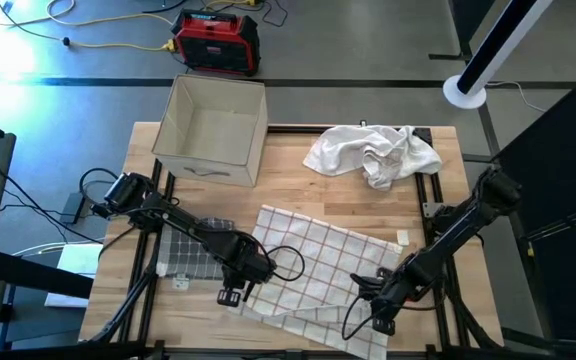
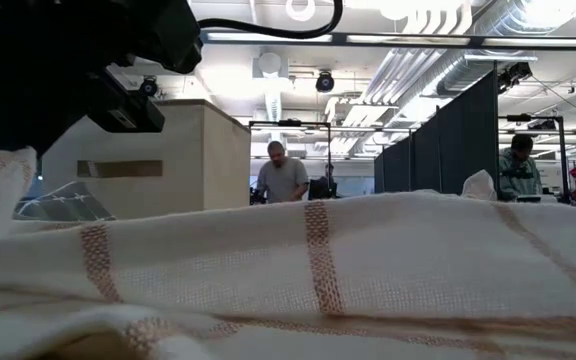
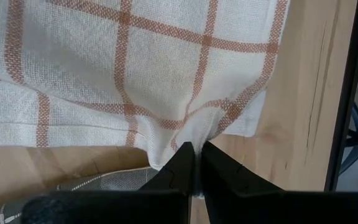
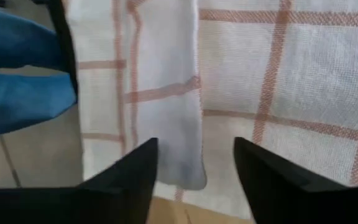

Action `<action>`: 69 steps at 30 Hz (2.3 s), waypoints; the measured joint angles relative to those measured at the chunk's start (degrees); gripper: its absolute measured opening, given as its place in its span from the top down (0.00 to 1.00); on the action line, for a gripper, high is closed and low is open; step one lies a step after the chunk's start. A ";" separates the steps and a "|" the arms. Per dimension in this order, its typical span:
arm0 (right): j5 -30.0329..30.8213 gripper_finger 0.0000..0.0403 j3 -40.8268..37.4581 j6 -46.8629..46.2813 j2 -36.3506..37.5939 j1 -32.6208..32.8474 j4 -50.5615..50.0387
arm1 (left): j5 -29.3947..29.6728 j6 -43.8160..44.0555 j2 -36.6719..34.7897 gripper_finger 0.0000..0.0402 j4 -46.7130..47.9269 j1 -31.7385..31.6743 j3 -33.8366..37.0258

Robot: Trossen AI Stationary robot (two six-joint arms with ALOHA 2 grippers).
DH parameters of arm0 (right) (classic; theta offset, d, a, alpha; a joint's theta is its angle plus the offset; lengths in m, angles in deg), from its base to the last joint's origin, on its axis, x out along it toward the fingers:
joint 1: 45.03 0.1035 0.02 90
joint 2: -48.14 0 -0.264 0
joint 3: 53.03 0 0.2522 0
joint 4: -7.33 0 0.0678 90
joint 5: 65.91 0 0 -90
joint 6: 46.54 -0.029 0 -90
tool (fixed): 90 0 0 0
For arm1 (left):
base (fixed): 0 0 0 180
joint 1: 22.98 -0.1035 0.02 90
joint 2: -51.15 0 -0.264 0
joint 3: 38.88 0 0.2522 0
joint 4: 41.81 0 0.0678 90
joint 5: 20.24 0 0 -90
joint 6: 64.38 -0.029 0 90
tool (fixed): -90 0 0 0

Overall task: Fold towel
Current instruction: Fold the bottom white towel

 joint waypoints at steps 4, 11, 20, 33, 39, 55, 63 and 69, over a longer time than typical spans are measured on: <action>-2.48 0.48 0.00 -0.06 -1.43 -0.39 0.55 | 0.00 -0.02 0.00 0.98 0.00 -0.16 0.00; -3.43 0.95 0.00 -0.62 -0.36 -0.35 1.14 | 1.82 -0.14 0.00 0.98 0.75 -0.18 -0.05; 0.10 0.98 0.03 -8.66 10.69 1.35 -2.26 | 2.91 -0.11 -1.50 0.98 12.42 -2.29 -0.11; 16.45 0.98 26.31 -15.33 19.91 8.24 -41.84 | 7.27 1.78 -14.75 0.98 2.29 -11.69 -0.24; 25.71 0.98 38.46 -18.77 19.46 8.98 -66.32 | 11.29 -4.14 -21.36 0.98 -8.18 -20.89 -0.30; 30.83 0.98 31.37 -7.85 24.17 4.27 -65.90 | 10.49 -16.77 -27.02 0.98 -20.45 -42.34 -0.31; 34.88 0.98 32.61 -5.78 36.43 3.70 -65.91 | 3.93 -21.67 -27.02 0.98 -21.75 -43.84 -0.30; 42.54 0.98 32.57 -1.49 44.93 3.69 -65.95 | 3.00 -24.77 -27.02 0.98 -23.57 -45.70 -0.29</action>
